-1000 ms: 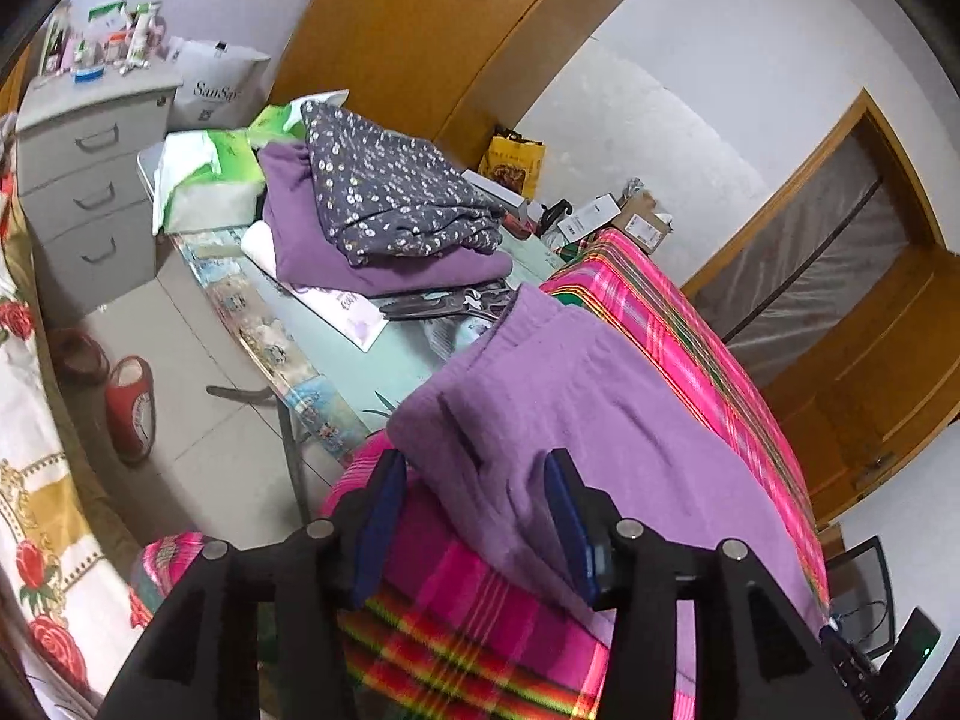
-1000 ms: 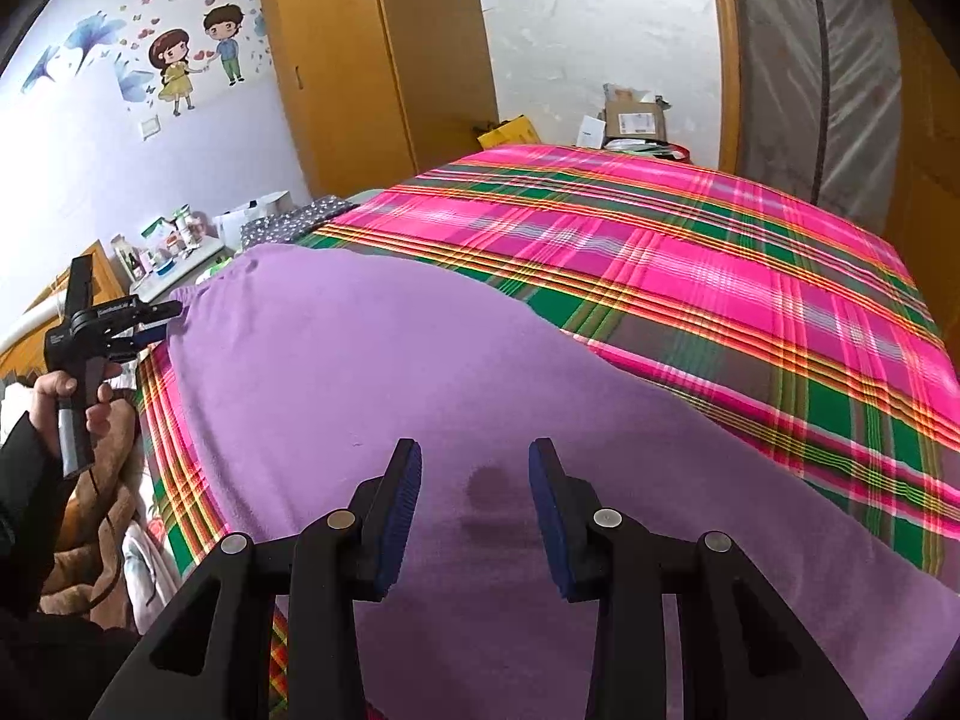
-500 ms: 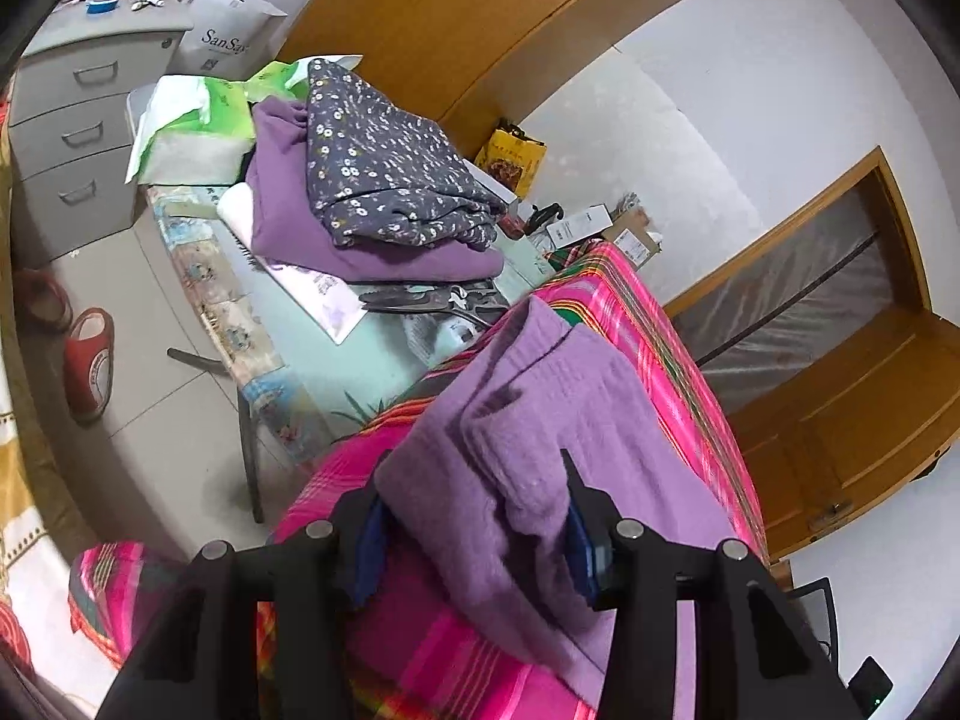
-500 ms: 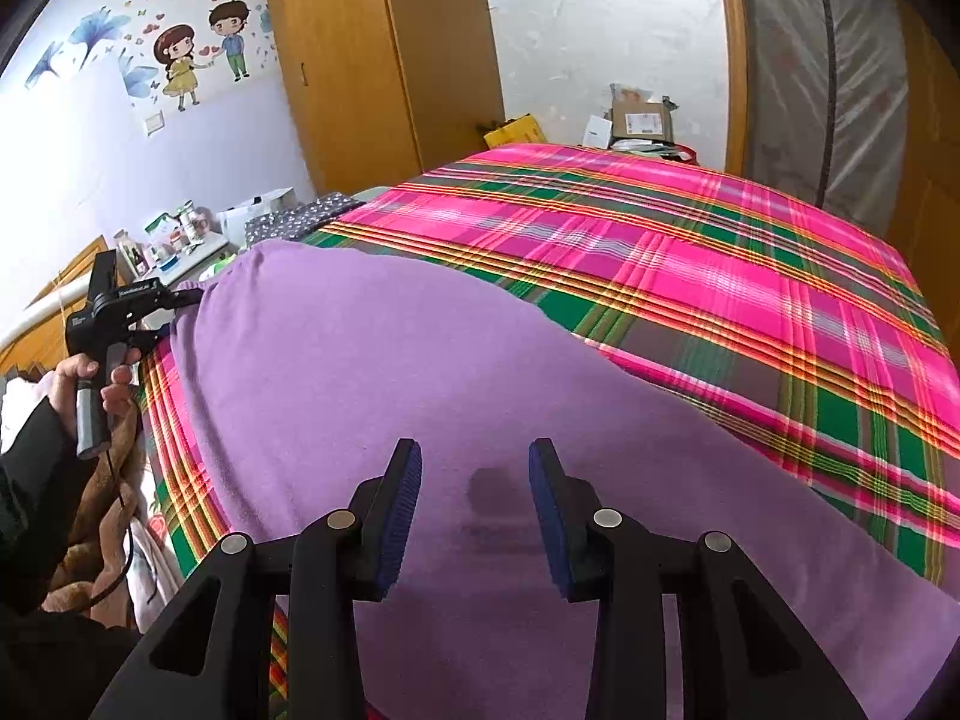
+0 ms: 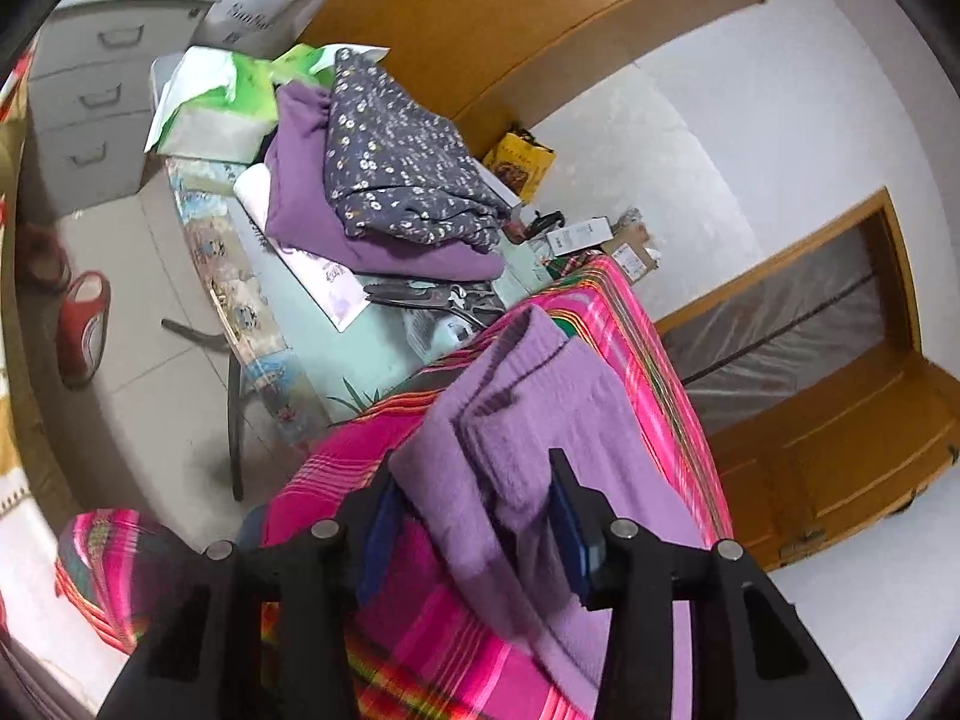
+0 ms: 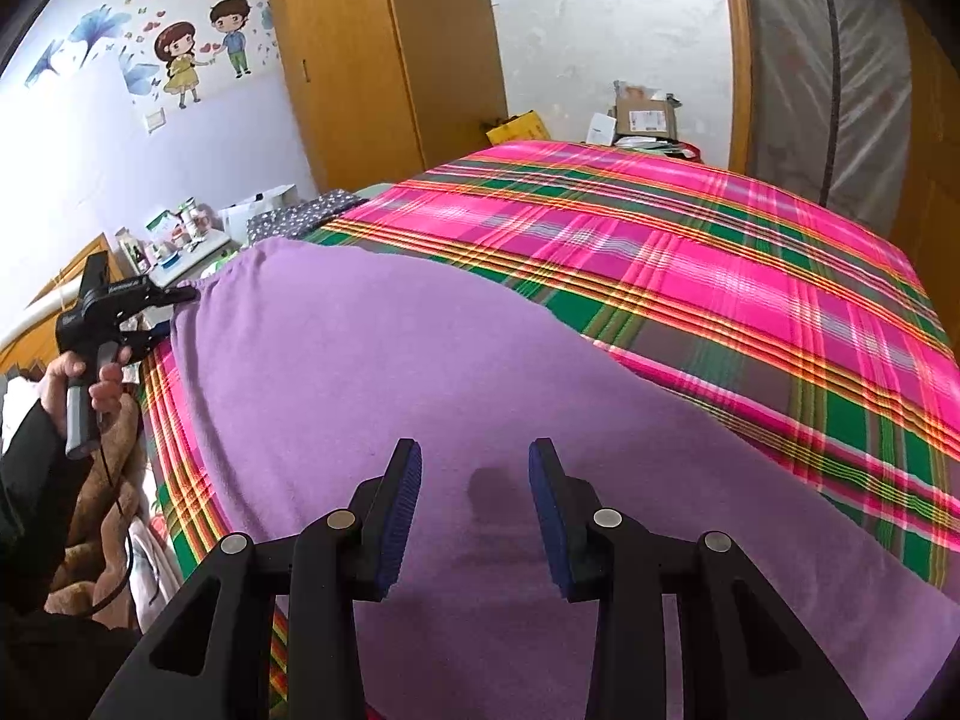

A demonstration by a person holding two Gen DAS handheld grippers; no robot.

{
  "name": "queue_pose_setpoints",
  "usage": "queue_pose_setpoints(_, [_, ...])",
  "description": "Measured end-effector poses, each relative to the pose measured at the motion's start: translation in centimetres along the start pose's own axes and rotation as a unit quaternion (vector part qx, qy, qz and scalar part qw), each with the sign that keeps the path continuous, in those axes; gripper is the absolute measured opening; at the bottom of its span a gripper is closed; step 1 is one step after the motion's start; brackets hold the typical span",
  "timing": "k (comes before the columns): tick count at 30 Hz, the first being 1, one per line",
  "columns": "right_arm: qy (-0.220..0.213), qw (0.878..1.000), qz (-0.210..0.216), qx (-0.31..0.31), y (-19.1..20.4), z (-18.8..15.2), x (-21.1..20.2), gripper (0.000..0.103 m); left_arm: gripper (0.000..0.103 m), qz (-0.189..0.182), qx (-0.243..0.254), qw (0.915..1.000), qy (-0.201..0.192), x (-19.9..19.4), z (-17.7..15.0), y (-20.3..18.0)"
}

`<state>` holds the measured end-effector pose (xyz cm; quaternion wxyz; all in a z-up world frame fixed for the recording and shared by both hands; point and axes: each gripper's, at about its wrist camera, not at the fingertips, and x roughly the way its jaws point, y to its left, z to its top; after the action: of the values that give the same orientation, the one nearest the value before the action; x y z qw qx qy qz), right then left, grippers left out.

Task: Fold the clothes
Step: 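Lift the garment end with the left tool and fold it over the garment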

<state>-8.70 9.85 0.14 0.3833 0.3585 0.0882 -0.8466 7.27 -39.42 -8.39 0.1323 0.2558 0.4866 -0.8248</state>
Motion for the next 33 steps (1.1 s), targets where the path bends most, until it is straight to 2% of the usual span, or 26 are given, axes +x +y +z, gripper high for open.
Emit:
queue_pose_setpoints(9, [-0.002, 1.0, -0.001, -0.004, 0.3, -0.1, -0.2, 0.039, 0.05, -0.015, -0.017, 0.9997, 0.005, 1.5, 0.6, 0.1])
queue_pose_setpoints(11, [-0.002, 1.0, -0.001, -0.004, 0.3, -0.1, -0.1, 0.039, 0.047, -0.021, -0.021, 0.9996, 0.003, 1.5, 0.6, 0.3])
queue_pose_setpoints(14, [-0.002, 1.0, 0.0, -0.006, 0.4, -0.1, -0.2, 0.039, 0.032, -0.027, -0.021, 0.9994, -0.007, 1.1, 0.5, 0.5])
queue_pose_setpoints(16, [-0.002, 1.0, 0.0, -0.007, 0.5, -0.1, -0.2, 0.039, 0.026, -0.026, -0.009, 0.9995, -0.015, 0.8, 0.4, 0.1])
queue_pose_setpoints(19, [-0.001, 1.0, -0.001, -0.006, 0.4, -0.1, -0.1, 0.039, 0.023, -0.024, 0.009, 0.9993, -0.028, 0.2, 0.5, -0.8])
queue_pose_setpoints(28, [-0.003, 1.0, -0.003, -0.001, 0.3, -0.2, -0.4, 0.039, 0.022, -0.053, 0.046, 0.9963, -0.049, -1.8, 1.0, -4.2])
queue_pose_setpoints(33, [-0.005, 1.0, -0.003, 0.002, 0.2, -0.2, -0.5, 0.039, 0.022, -0.08, 0.082, 0.9918, -0.056, -3.0, 1.0, -7.5])
